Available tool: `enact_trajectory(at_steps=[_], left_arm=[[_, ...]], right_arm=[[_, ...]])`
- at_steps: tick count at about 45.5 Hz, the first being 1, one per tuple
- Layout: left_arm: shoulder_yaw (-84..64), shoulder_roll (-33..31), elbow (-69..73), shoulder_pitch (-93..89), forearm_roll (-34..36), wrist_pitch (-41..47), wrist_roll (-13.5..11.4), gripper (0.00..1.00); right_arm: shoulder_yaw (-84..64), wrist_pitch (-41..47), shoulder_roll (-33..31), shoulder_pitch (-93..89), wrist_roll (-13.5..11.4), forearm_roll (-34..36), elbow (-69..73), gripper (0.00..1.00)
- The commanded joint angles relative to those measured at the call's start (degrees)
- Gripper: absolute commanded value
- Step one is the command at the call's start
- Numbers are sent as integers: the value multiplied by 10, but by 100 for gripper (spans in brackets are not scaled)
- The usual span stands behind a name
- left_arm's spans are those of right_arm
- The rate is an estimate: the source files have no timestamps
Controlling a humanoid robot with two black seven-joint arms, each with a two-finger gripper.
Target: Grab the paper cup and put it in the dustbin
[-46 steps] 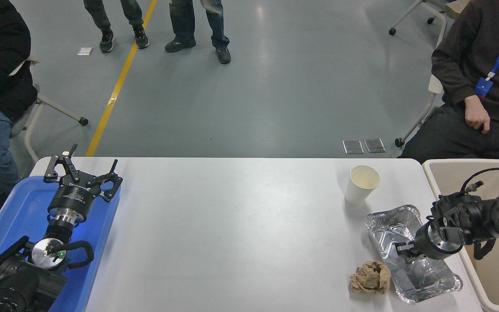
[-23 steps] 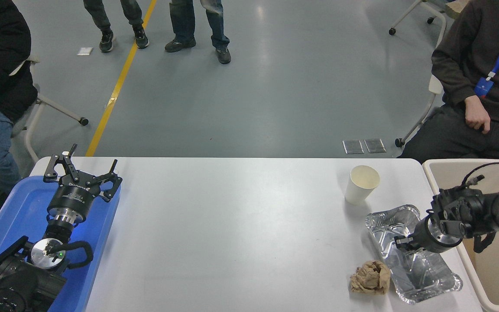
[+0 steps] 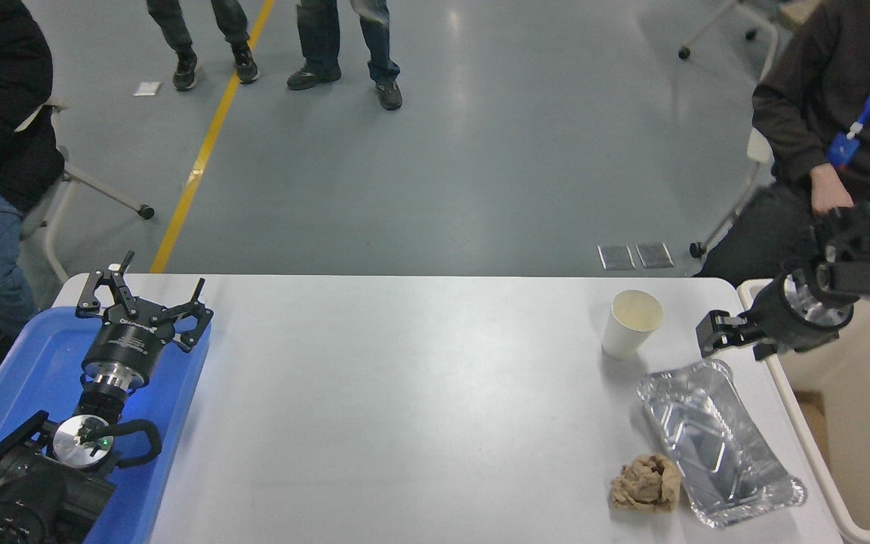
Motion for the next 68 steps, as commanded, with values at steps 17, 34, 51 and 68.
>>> enact_trajectory(at_steps=[17, 34, 51, 68], left_arm=[[1, 1, 0, 0, 0, 0, -1, 99], [2, 0, 0, -1, 1, 0, -1, 99], [2, -1, 0, -2, 0, 0, -1, 99], [4, 0, 0, -3, 1, 0, -1, 99]], right_arm=[[-26, 106, 11, 343, -7, -36, 230, 100], [-6, 106, 12, 310, -8, -38, 215, 100], [69, -31, 40, 77, -10, -43, 18, 100], [125, -238, 100, -283, -52, -40, -257, 100]])
